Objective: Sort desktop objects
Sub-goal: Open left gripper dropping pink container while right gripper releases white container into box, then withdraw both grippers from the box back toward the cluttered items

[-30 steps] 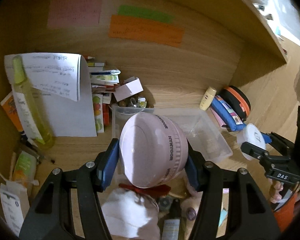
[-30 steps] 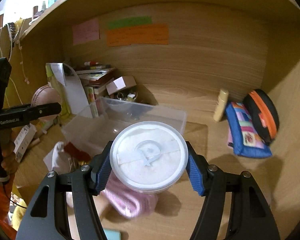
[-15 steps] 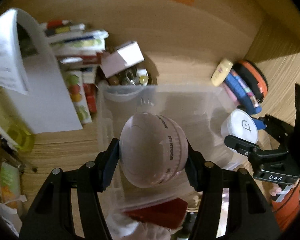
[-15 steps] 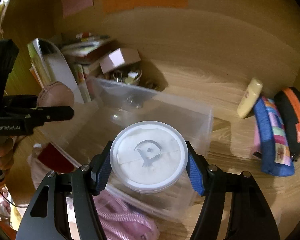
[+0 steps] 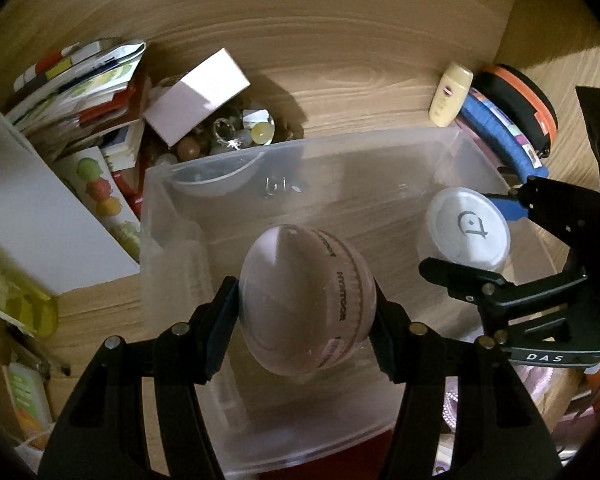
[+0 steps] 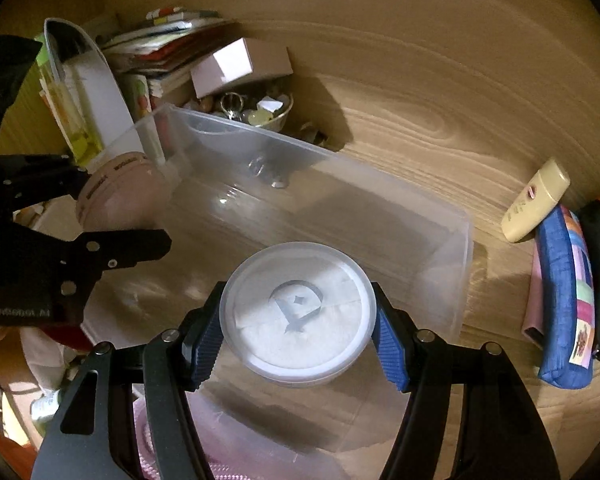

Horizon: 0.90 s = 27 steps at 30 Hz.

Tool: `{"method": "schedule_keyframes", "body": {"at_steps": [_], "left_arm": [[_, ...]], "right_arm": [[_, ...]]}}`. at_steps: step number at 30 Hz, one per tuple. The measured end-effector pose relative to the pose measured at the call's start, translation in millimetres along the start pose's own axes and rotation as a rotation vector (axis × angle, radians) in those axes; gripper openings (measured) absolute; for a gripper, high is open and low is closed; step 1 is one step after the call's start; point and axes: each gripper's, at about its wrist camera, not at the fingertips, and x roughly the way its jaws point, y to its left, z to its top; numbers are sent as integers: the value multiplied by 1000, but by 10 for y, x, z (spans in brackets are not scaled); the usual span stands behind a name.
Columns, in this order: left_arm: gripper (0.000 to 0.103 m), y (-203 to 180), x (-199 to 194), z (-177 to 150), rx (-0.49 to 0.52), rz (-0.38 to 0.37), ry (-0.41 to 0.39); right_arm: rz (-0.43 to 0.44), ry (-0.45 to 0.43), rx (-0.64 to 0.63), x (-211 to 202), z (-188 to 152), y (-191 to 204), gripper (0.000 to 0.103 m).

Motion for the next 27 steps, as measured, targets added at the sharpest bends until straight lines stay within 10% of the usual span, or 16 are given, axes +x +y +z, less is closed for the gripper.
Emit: {"method": "schedule_keyframes", "body": {"at_steps": [27], "left_arm": [[72,-131,-490,5,33,89,-115]], "right_arm": [[-5,-82,13,-377,-44,121,64]]}}
